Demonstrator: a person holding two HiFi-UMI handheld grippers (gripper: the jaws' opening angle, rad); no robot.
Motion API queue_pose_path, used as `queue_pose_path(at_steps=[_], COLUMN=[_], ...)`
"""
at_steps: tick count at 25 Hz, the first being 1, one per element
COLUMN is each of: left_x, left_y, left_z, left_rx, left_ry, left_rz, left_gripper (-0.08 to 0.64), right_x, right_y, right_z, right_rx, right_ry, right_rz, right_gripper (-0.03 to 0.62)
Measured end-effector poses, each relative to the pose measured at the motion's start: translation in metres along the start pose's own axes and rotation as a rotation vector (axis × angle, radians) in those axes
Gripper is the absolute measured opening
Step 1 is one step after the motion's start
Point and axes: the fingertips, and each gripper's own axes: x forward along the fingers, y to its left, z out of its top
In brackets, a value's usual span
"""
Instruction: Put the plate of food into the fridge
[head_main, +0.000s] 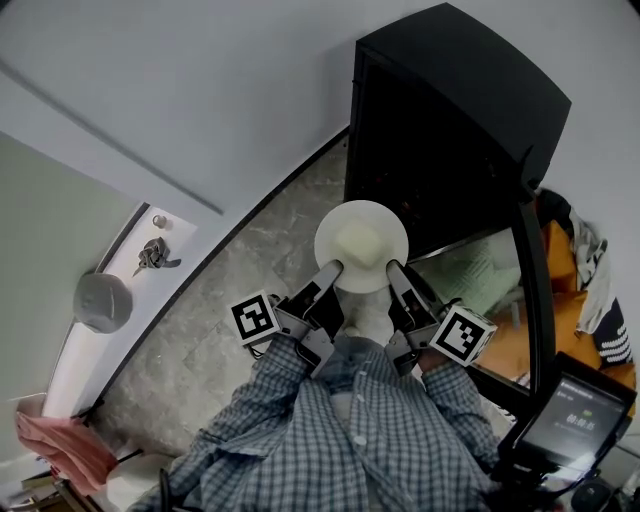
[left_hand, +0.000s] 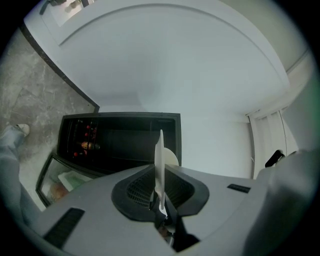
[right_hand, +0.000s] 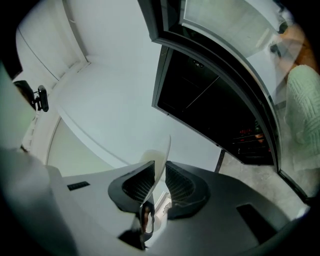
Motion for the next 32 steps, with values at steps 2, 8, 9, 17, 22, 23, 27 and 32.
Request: queue_pose_path(at_steps=[2, 8, 9, 17, 22, 23, 27, 32], left_x=[0.006, 0.024, 0.024, 0.035, 0.047, 0.050, 0.054, 0.047], left_y=[0.000, -0.004, -0.004, -0.010, -0.007, -0.007, -0.007, -0.006], left_z=[0.008, 0.046, 0.046, 0.049, 0.077, 0.082, 0.084, 0.067], left_rx=[-0.004, -0.016, -0.017, -0.006, -0.006, -0.012, -0.019, -0.019], left_ry=[0.005, 0.017, 0.019, 0.055, 0.093, 0.097, 0.114, 0.096], left_rz=[0.004, 0.021, 0.022, 0.010, 0.011, 0.010, 0.014, 0.015], left_gripper=[0.043, 0.044, 0.044, 0.043, 0.043, 0.044, 0.044, 0.044], right_x=[0.009, 0.047, 0.047, 0.047, 0.073, 0.078, 0.079, 0.064], right_y=[0.001, 0.002, 0.002, 0.000, -0.002, -0.001, 0.000, 0.000], right_z=[0.006, 0.022, 0.022, 0.029, 0.037, 0.040, 0.043, 0.038], right_rx=[0.003, 0.023, 0.029, 0.038, 0.035, 0.033, 0.022, 0.021], right_ry=[-0.004, -0.009, -0.013, -0.055, -0.086, -0.089, -0.098, -0.080], right_rz=[-0.002, -0.014, -0.013, -0.031, -0.039, -0.047, -0.064, -0.056], right_gripper=[0.072, 0.072, 0.072, 0.072, 0.072, 0.072, 0.072, 0.072])
